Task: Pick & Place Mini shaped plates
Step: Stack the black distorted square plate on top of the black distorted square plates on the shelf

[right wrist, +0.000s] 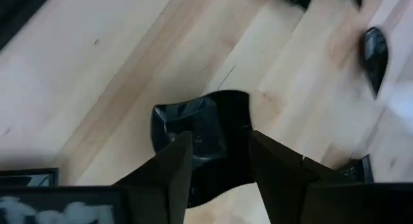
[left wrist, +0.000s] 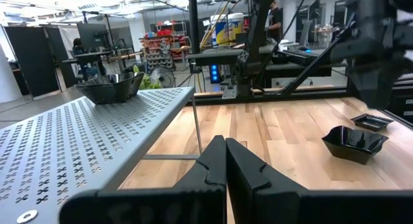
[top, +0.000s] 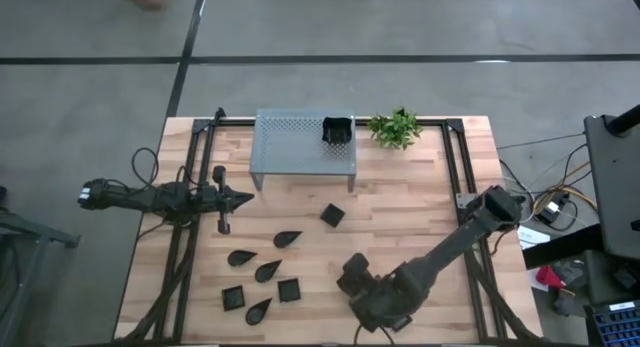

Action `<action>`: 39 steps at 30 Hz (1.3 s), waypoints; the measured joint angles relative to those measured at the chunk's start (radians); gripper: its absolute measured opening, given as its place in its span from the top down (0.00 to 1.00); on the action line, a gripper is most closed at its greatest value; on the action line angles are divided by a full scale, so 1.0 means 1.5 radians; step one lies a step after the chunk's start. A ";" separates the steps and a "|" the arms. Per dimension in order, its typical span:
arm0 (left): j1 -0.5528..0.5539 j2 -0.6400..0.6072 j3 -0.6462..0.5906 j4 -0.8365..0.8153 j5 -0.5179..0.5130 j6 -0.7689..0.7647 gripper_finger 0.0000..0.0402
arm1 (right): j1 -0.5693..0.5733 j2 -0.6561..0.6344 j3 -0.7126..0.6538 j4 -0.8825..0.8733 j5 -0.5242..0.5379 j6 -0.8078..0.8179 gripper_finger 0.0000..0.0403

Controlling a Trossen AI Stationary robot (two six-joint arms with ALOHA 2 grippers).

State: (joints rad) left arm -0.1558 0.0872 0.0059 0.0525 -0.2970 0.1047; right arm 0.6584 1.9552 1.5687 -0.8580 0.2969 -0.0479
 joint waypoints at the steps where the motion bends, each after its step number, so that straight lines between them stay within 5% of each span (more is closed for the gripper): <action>1: 0.000 0.000 0.000 0.000 0.000 0.000 1.00 | 0.001 0.008 0.000 -0.001 0.000 0.010 0.61; 29: 0.000 0.000 0.000 0.000 0.000 0.000 1.00 | 0.012 0.056 -0.065 0.008 -0.059 0.102 0.73; 39: 0.000 0.000 0.000 0.000 0.000 0.000 1.00 | 0.012 0.056 -0.065 0.014 -0.052 0.095 0.95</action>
State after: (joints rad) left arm -0.1561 0.0875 0.0059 0.0525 -0.2973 0.1047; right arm 0.6762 2.0392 1.4713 -0.8368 0.2194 0.0951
